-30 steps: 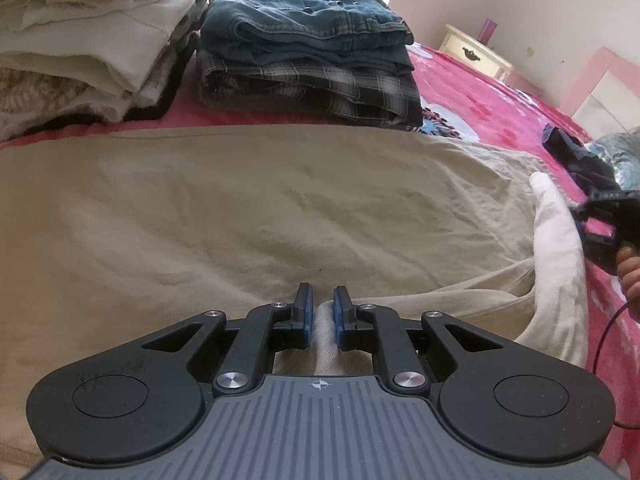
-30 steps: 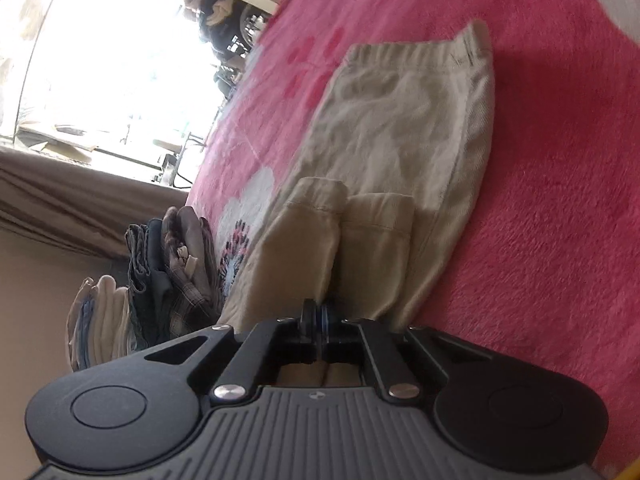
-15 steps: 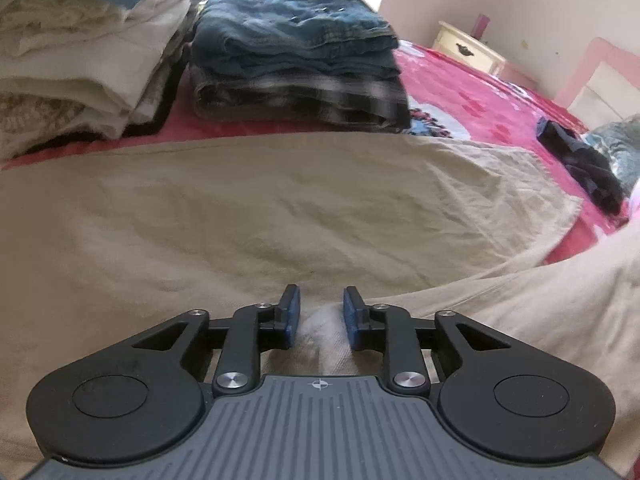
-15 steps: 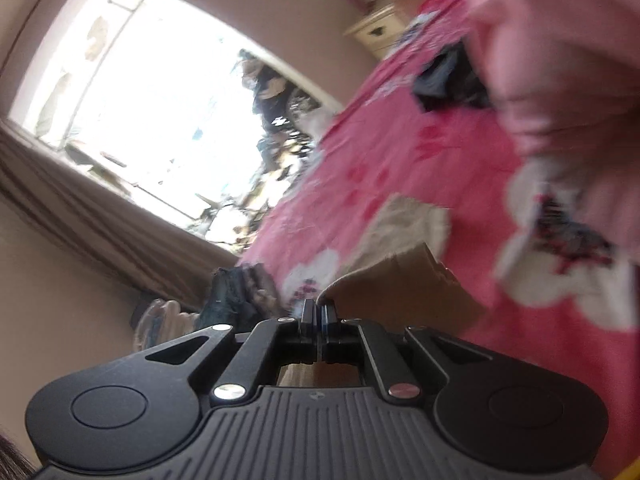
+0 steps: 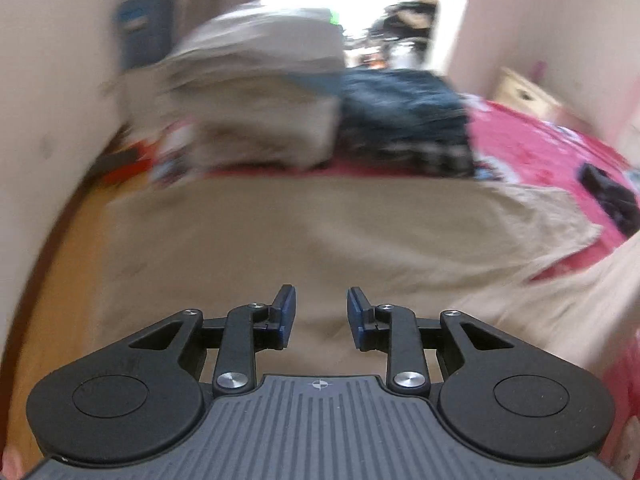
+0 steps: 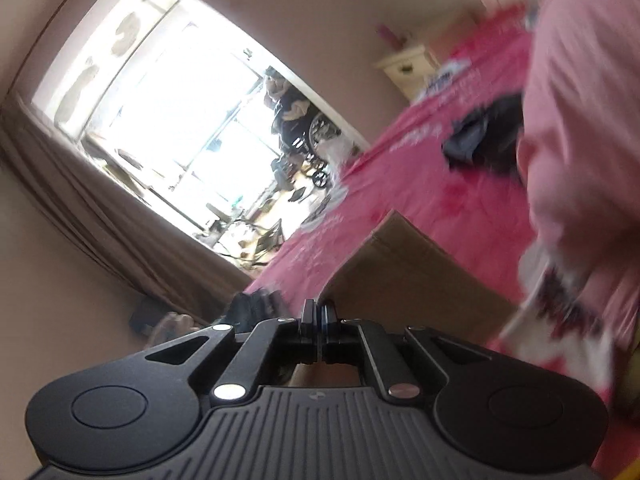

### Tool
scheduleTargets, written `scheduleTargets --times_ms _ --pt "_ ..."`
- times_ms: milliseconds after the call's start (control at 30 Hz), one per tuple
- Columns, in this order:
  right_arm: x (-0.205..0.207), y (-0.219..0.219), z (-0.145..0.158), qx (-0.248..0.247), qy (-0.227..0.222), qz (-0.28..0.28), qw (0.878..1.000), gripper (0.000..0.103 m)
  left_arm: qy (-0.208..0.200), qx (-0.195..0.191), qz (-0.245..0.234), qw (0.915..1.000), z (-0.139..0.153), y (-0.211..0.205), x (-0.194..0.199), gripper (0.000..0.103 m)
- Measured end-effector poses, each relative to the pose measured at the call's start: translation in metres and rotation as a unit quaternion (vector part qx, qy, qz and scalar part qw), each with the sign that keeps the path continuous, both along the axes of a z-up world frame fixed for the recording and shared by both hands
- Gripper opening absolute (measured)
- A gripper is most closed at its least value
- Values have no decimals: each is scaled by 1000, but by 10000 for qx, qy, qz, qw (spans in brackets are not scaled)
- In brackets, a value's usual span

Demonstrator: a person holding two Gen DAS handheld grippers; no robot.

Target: Fold clothes

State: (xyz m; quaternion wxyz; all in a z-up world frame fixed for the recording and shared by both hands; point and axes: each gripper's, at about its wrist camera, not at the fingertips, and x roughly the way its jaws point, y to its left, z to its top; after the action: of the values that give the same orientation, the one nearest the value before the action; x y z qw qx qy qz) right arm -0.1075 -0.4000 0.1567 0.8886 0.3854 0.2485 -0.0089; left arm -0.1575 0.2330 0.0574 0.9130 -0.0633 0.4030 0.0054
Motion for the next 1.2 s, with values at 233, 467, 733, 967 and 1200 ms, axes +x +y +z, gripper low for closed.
scheduleTargets --times_ms 233,467,733,967,1200 --pt "2 -8 -42 -315 1268 -268 9911 2 708 420 -232 9963 -20 14 -94 28" --pt "58 31 -10 -404 868 90 9954 3 881 1109 -1721 9748 -58 -36 -107 28" --pt "85 48 10 -707 688 202 9949 3 859 -1304 1299 9792 -87 53 -130 28" --pt "88 46 2 -575 741 126 9955 3 -12 -2560 2701 9282 -114 87 -151 28" --pt "86 41 -6 -579 794 32 9952 3 -495 -3711 2968 8785 -125 98 -148 28"
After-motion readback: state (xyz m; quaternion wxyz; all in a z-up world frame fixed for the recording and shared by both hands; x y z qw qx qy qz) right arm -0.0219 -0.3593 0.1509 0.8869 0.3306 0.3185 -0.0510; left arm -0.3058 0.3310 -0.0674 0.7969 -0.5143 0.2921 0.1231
